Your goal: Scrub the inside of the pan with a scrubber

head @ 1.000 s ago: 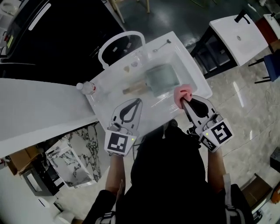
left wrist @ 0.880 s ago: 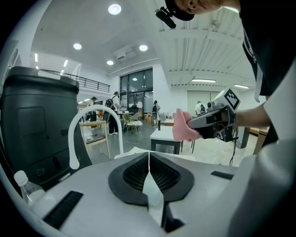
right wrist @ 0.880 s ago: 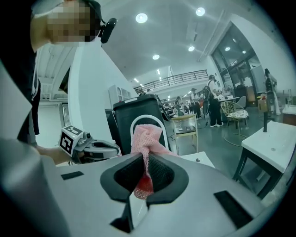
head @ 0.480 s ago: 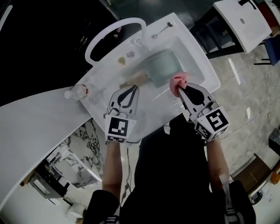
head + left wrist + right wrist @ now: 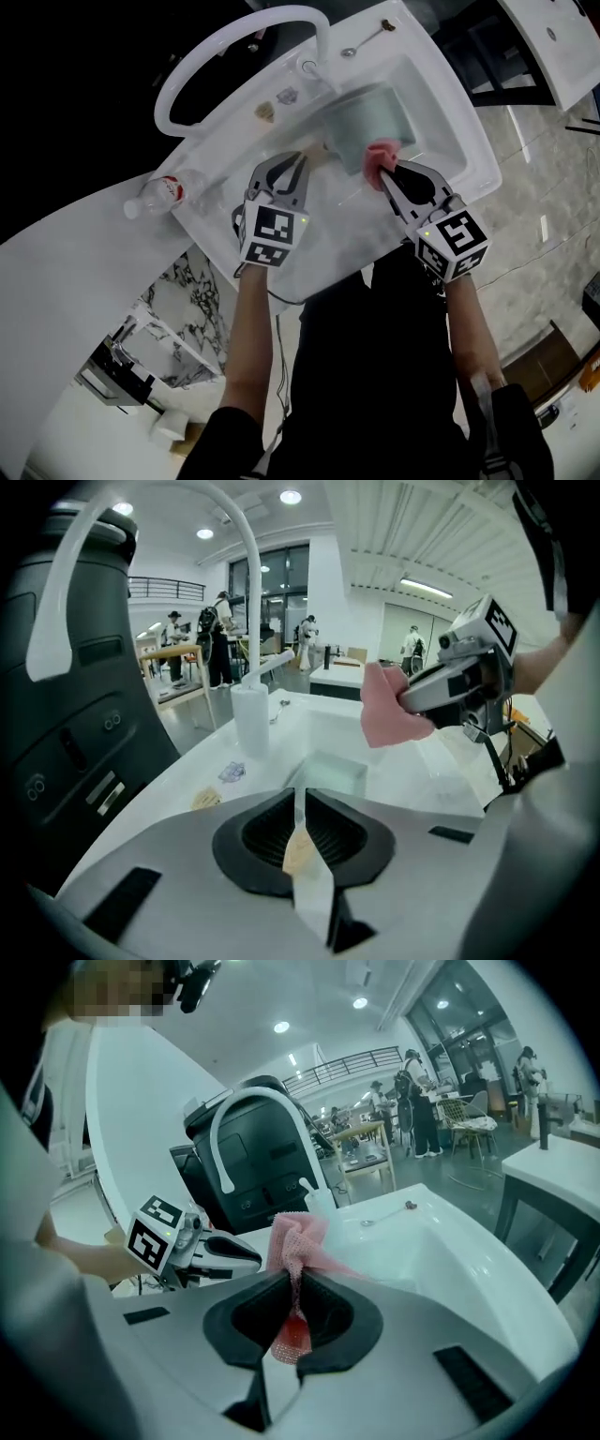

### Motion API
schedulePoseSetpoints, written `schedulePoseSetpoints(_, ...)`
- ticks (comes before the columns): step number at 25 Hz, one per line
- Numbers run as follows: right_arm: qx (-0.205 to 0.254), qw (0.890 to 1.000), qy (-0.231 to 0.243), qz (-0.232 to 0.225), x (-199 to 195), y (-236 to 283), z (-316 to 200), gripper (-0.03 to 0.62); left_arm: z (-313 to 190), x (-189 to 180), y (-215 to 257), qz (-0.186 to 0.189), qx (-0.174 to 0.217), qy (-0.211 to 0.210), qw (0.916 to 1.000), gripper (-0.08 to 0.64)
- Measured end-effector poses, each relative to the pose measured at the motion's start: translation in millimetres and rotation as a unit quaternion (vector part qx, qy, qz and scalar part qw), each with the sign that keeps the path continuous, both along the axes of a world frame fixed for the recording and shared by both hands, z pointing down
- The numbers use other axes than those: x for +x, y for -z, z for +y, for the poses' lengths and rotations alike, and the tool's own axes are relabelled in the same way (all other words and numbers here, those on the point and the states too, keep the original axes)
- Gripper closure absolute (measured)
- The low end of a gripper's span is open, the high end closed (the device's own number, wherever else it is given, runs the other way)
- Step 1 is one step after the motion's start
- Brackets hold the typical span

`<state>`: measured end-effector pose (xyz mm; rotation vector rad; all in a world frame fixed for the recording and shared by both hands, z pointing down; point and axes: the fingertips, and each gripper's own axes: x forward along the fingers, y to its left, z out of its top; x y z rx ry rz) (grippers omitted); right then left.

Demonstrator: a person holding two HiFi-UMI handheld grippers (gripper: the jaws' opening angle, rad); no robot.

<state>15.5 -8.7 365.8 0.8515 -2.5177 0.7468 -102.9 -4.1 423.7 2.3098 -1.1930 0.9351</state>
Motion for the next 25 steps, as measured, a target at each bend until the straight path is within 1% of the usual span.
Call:
schedulePoseSetpoints(5, -0.028, 0.999, -0.002, 0.023, -6.5, -43.6, -13.8, 0.548, 1.7, -7.2, -33.2, -0.041, -0.024, -0.046, 0.9978, 0.525)
schedulePoseSetpoints(10, -0.044, 0.998, -0.002, 0.035, -16.6, -78.1, -23.7, 0.548, 9.2, -13.2, -70.5, -0.069, -0.055, -0.084, 0.9926, 0.513)
schedulePoseSetpoints(12, -0.049, 0.998, -0.004, 0.037, -20.0, -86.7, -26.4, 0.548, 11.9, -13.9, -85.2, -0.083, -0.064, -0.101, 0.9894, 0.454)
schedulePoseSetpoints(16, -0.059, 0.997, 0.001, 0.051, -24.6, -104.2, -25.3, 0.548, 16.2, -13.1, -104.1, -0.118, -0.069, -0.136, 0.9811, 0.415)
schedulePoseSetpoints(20, -0.071, 0.995, 0.008, 0.073, -28.8, -129.8, -27.8, 0.548, 16.4, -11.1, -119.9, -0.133, -0.079, -0.159, 0.9751, 0.401)
schedulePoseSetpoints(23, -0.081, 0.991, 0.028, 0.100, -35.0, -153.0, -27.7, 0.546, 19.4, -10.9, -133.1, -0.140, -0.096, -0.172, 0.9704, 0.391)
schedulePoseSetpoints(25, -0.090, 0.988, 0.037, 0.117, -38.6, -167.2, -26.6, 0.546, 21.2, -11.3, -138.5, -0.150, -0.103, -0.182, 0.9664, 0.383)
